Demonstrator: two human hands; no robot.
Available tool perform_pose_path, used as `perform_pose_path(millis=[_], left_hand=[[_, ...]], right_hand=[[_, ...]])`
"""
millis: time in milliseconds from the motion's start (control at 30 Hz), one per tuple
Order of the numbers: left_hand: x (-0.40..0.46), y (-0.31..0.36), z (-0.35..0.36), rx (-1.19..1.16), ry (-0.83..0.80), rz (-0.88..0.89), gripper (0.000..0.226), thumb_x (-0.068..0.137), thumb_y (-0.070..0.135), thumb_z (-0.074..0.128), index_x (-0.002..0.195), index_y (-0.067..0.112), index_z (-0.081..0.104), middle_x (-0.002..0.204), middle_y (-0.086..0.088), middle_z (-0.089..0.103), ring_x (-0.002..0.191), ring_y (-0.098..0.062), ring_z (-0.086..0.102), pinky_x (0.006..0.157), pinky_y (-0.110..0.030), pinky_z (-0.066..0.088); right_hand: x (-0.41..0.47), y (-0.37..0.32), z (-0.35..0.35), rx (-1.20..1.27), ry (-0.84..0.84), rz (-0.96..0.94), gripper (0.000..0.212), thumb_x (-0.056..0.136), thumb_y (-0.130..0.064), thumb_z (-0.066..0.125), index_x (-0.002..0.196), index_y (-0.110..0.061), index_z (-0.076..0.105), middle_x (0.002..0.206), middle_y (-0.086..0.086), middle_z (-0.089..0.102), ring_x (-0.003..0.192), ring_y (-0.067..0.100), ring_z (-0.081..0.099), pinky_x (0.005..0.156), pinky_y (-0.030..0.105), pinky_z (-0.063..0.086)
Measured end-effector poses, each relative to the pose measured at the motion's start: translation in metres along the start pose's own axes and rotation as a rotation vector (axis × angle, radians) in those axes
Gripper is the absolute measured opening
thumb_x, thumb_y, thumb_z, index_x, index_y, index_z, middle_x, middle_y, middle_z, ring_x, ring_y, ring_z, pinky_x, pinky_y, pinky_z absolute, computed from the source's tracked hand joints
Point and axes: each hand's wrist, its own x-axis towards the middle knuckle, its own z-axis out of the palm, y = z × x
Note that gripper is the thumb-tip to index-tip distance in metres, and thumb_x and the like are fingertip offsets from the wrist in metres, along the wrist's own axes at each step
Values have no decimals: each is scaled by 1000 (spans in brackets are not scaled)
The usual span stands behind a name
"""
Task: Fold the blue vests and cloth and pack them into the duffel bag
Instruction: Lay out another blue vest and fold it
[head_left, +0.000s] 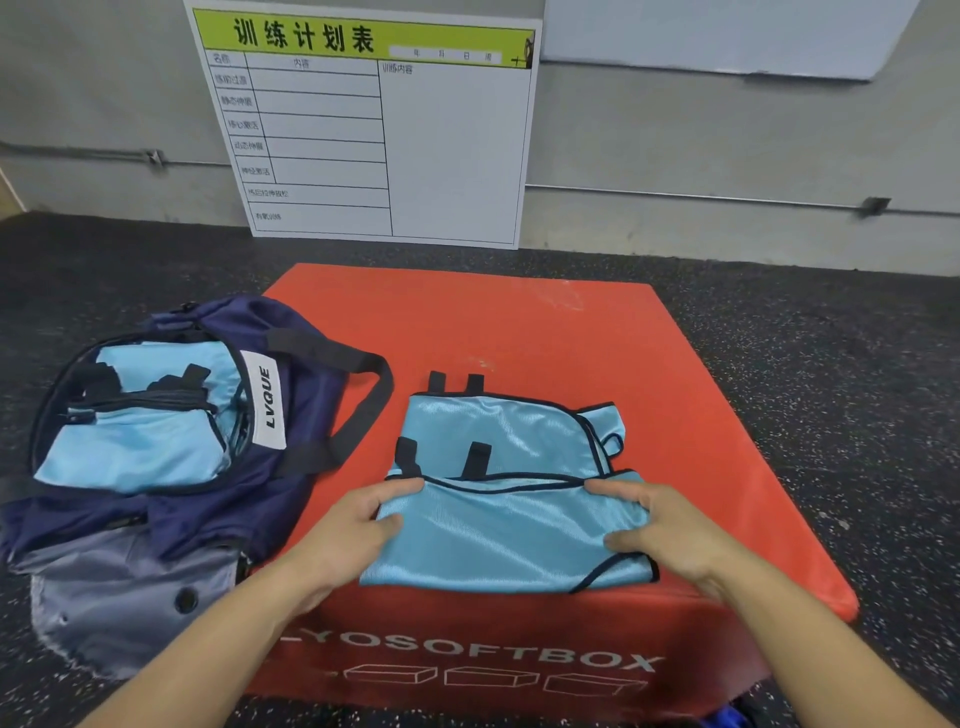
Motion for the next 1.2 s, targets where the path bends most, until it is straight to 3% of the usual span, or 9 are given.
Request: perform_pose_path(millis=[167,333,467,567,700,800,900,1067,1200], left_hand=[[25,0,-2,8,45,-14,49,99,1,53,129,38,62,141,16,55,131,4,46,95,0,28],[51,5,1,1,102,-11,51,98,0,51,123,44,59,131,9,63,91,-10,51,62,-1,39],[68,15,-2,39,113,40,56,98,-4,48,133,39,58,134,10,60,83,-9,55,64,-9,42],[82,26,-9,33,190,114,60,97,-5,49,140,36,56,106,17,64,62,-4,49,61,-9,42],[101,29,-9,5,225,107,58,97,-3,51,141,35,56,111,10,63,79,-8,48,71,-11,42],[108,26,-1,51,221,15,54,97,-5,50,142,24,56,130,8,58,89,0,56,73,1,36],[112,27,2,52,243,-29,53,97,-4,48,143,22,55,133,6,56,82,8,52,65,3,38],[117,27,-2,60,247,6,56,99,-2,47,148,26,49,150,12,46,132,-1,43,93,3,30],[115,24,-3,231,211,42,60,100,0,46,154,25,39,164,9,25,138,11,16,102,5,8]], right_hand=[[25,-3,-3,-41,39,-14,66,80,-3,80,130,-43,66,139,-15,58,120,5,61,110,36,48],[53,-9,-8,-84,57,-46,66,81,-3,78,130,-45,64,141,-13,58,121,7,60,107,33,49],[68,-21,-14,-174,130,-135,67,82,-2,75,131,-47,62,142,-16,58,114,20,68,101,40,52],[74,-36,-23,-96,248,-261,68,84,0,75,130,-48,63,135,-27,60,120,18,64,108,47,46],[93,-36,-27,-62,304,-235,68,85,3,73,135,-42,62,115,-35,65,114,50,58,96,57,51],[109,-25,-20,-139,246,-130,69,85,4,70,136,-41,57,136,-9,63,76,33,71,62,22,54],[117,-21,-18,-128,236,-62,68,86,3,69,141,-36,58,132,-7,64,52,17,54,48,27,47],[121,-27,-20,-43,325,-86,69,87,6,67,142,-34,58,95,-11,71,41,15,40,44,23,36],[122,-24,-21,-115,327,-46,69,89,1,68,147,-33,52,112,2,69,35,8,38,41,20,37]])
